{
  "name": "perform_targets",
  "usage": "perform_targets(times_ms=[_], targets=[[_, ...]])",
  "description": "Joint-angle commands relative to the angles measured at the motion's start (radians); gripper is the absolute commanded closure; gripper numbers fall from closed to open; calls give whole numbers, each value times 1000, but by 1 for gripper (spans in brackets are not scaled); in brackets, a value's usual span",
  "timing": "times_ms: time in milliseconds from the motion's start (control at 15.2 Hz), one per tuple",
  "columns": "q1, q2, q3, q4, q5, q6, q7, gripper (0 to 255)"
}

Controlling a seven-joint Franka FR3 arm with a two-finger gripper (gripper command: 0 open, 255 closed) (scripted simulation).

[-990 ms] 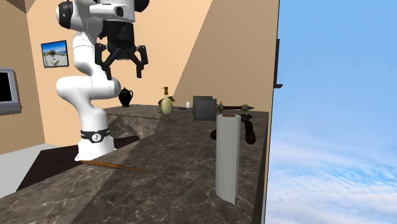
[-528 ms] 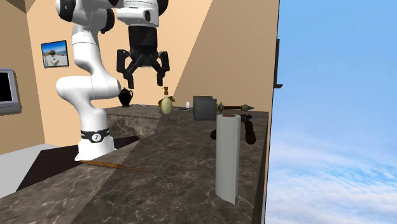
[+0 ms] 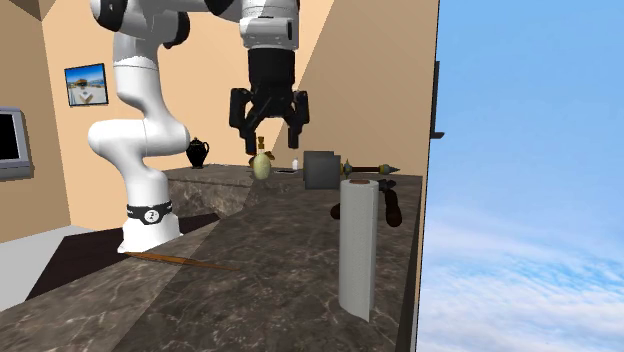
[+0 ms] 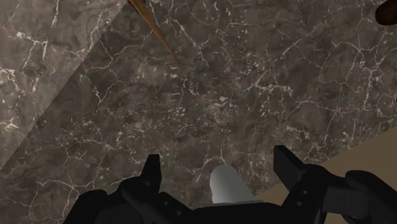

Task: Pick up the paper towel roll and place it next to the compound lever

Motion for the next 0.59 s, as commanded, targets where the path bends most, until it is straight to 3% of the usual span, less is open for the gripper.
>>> perform_targets(times_ms=[0, 528], targets=[[10, 87, 8, 91, -23, 3, 13, 0], [83, 417, 21, 493, -114, -45, 57, 0]])
